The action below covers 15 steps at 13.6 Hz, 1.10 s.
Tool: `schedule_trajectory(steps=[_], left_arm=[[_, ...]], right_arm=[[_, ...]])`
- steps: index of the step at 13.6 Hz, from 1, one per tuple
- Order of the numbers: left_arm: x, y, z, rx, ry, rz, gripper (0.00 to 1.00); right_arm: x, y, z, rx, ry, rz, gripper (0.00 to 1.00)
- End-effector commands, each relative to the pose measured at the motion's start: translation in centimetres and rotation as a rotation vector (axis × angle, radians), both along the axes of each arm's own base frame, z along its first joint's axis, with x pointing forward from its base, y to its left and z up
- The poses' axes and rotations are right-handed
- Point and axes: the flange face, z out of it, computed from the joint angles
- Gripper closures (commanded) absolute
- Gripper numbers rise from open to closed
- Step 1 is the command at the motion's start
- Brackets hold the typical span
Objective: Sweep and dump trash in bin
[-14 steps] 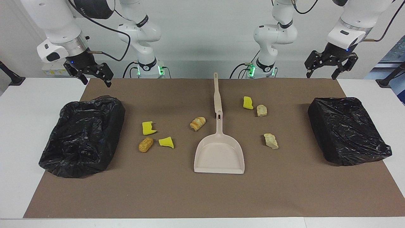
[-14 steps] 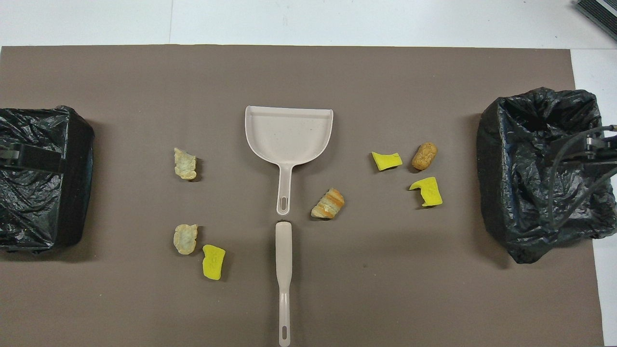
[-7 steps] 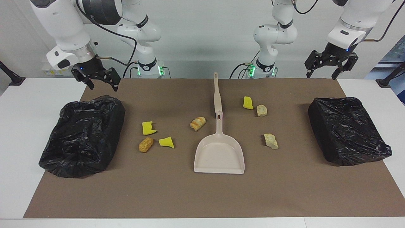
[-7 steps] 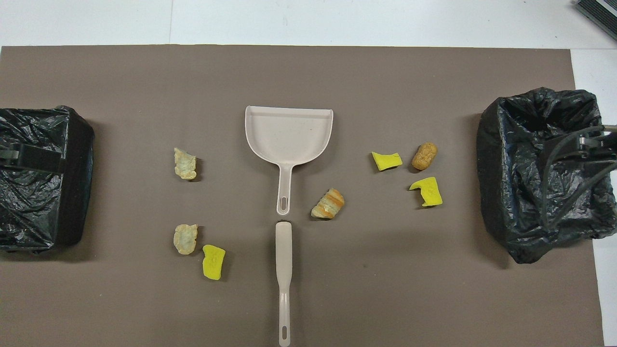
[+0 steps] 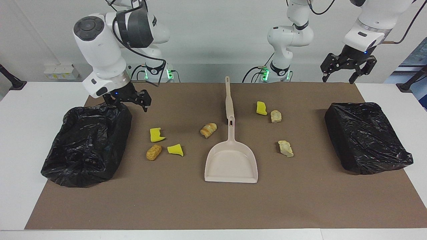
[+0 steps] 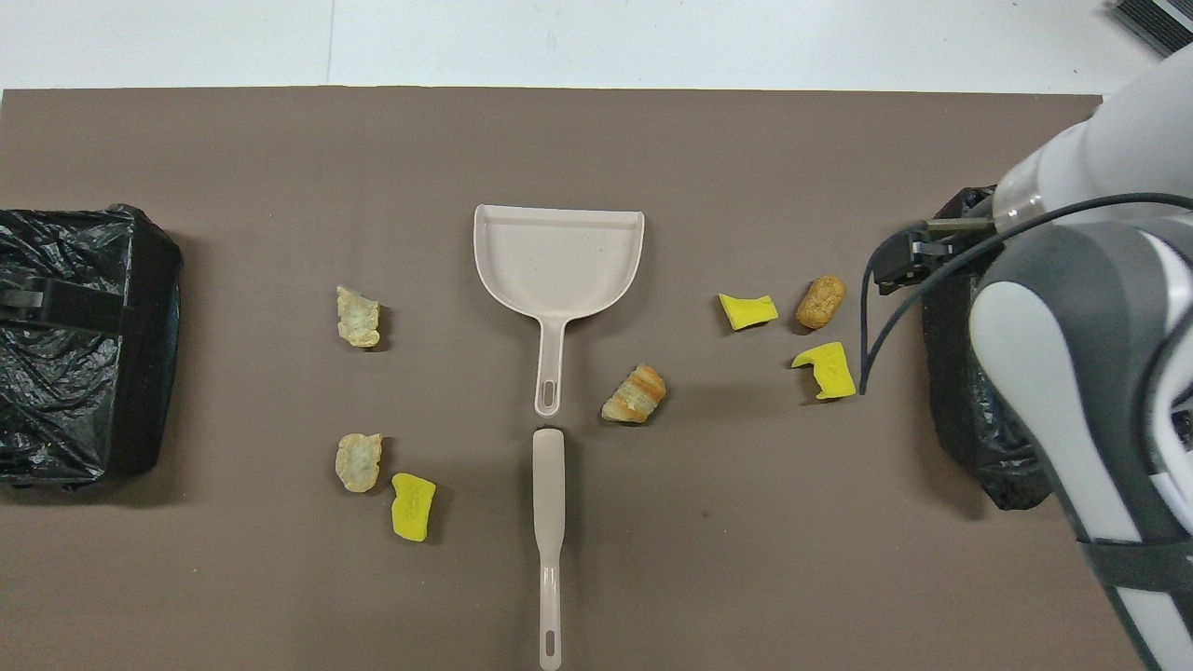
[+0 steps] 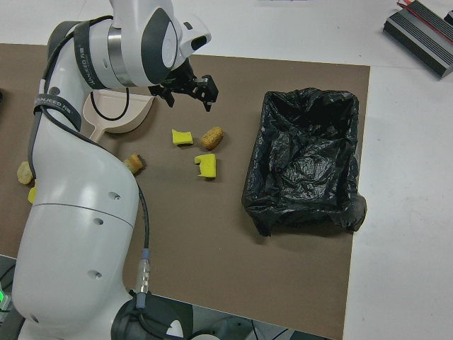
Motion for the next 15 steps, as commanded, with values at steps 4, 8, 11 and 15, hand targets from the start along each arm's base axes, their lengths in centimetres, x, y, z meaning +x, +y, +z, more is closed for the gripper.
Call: schedule_trajectory(steps=[4,8,11,15], left_arm=[[-2.8,-4.5,-2.5,-0.03,-0.017,-0.082,0.0],[-9.4,-11.9,-8.7,-0.022,0.038,-0.252,0.0],[-13.2,-15.6,-12.5,-0.034,0.076,-0.241,0.0],[-16.5,-19.5,-15.6,-0.039,0.092,-0.196,0.0]], right_arm=[[2.9,9.0,-4.5,0.011,-0.055,0.011,0.0],[2.8,16.8,-8.1,0.07,-0.083,-0.082,0.0],[1.6,22.8,-11.1,0.079,-0.093,-0.13,0.0],[1.1,30.5,-16.0,0.073,-0.069,-0.172,0.0]])
